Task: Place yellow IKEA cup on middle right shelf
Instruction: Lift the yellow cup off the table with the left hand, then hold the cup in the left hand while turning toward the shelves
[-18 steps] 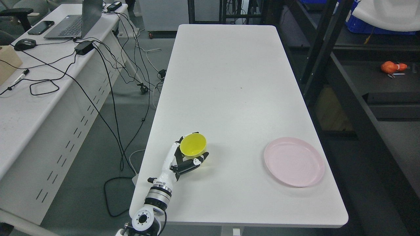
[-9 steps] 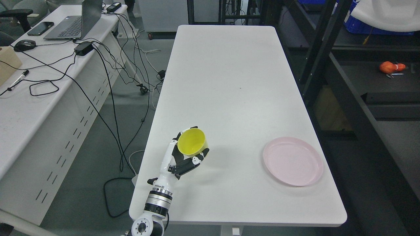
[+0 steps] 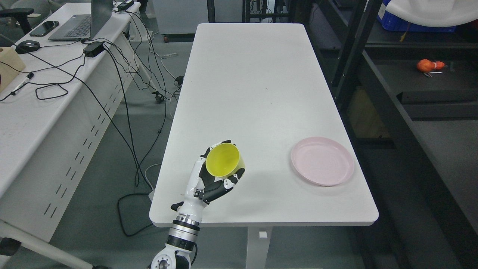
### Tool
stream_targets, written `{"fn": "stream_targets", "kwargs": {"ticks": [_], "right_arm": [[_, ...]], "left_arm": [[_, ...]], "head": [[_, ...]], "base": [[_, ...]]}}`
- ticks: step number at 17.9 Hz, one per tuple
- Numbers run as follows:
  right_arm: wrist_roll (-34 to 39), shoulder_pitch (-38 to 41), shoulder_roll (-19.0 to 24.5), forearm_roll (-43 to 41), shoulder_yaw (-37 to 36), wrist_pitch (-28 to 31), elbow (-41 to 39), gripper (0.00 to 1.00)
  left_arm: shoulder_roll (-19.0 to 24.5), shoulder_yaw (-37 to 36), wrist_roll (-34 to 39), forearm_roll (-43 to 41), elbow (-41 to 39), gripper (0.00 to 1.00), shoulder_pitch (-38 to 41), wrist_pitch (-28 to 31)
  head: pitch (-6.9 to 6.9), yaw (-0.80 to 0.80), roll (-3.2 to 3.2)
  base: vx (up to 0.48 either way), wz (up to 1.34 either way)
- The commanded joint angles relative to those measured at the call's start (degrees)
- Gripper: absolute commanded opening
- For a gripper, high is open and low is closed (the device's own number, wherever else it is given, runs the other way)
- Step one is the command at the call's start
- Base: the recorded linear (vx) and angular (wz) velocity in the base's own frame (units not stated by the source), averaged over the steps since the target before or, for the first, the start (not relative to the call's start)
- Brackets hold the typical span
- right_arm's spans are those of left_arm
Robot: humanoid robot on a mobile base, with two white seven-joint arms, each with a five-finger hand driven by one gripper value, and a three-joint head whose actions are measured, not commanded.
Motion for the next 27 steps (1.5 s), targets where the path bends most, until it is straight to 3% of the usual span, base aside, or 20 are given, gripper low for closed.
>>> {"fn": "stream_targets", "kwargs": {"ticks": [1, 27], "right_arm": [[-12.3, 0.6, -1.0, -1.4, 1.0, 0.0, 0.0, 0.99], [-12.3, 0.6, -1.0, -1.4, 1.0, 0.0, 0.0, 0.99]], "left_arm": [[1.0, -1.2, 0.0, 0.1, -4.0, 0.0, 0.2, -0.3], [1.0, -1.7, 0.0, 0.1, -6.4, 0.0, 0.2, -0.3]], "head": [[0.0, 0.0, 0.0], [0.0, 0.0, 0.0]], "base": [[-0.213, -0.14], [-0.212, -0.11]]}}
